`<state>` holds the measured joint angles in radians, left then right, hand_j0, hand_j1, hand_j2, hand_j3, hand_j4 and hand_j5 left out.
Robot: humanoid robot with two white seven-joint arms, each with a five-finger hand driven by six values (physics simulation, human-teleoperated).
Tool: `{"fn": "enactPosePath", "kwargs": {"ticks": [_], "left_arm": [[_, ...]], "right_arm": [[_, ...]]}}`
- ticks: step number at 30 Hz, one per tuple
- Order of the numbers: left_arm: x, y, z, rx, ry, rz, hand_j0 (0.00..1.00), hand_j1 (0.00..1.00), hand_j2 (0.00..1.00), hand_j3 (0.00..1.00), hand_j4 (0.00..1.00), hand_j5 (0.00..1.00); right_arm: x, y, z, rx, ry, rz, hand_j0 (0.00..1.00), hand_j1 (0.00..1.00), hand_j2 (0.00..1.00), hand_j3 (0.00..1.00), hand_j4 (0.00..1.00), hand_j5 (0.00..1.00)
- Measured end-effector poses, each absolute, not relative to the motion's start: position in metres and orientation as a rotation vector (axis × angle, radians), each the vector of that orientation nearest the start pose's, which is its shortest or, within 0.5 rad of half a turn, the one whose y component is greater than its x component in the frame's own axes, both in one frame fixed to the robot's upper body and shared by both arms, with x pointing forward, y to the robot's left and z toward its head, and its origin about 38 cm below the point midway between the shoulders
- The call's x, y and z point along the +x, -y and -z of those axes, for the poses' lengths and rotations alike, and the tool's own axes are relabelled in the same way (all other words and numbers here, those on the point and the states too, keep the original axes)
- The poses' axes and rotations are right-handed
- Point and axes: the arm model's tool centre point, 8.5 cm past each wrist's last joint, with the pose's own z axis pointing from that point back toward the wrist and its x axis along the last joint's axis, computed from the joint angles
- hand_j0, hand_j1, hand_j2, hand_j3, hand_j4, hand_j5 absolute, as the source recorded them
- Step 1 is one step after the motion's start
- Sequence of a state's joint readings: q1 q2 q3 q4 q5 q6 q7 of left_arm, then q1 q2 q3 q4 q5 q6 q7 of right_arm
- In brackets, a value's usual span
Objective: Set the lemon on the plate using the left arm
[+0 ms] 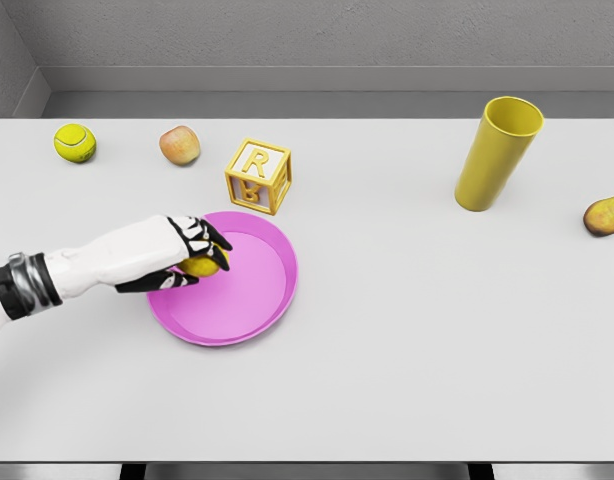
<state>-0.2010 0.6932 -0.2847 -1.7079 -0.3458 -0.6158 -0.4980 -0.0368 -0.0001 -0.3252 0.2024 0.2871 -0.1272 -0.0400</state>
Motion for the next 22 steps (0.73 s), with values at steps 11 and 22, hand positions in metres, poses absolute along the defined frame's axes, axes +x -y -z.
{"fn": "enactPosePath", "kwargs": {"ticks": [11,22], "left_arm": [[0.355,-0.295,-0.174,0.231,1.671,1.794,1.0,1.0,1.0,1.0,1.0,1.0],[0.357,-0.384,-0.194,0.389,1.588,1.623,1.0,1.0,1.0,1.0,1.0,1.0]], "right_arm": [[-0.029,0.253,0.256,-0.068,-0.028,0.041,1.0,1.0,1.0,1.0,1.0,1.0],[-0.029,0.253,0.256,-0.068,-0.028,0.041,1.0,1.0,1.0,1.0,1.0,1.0]]}}
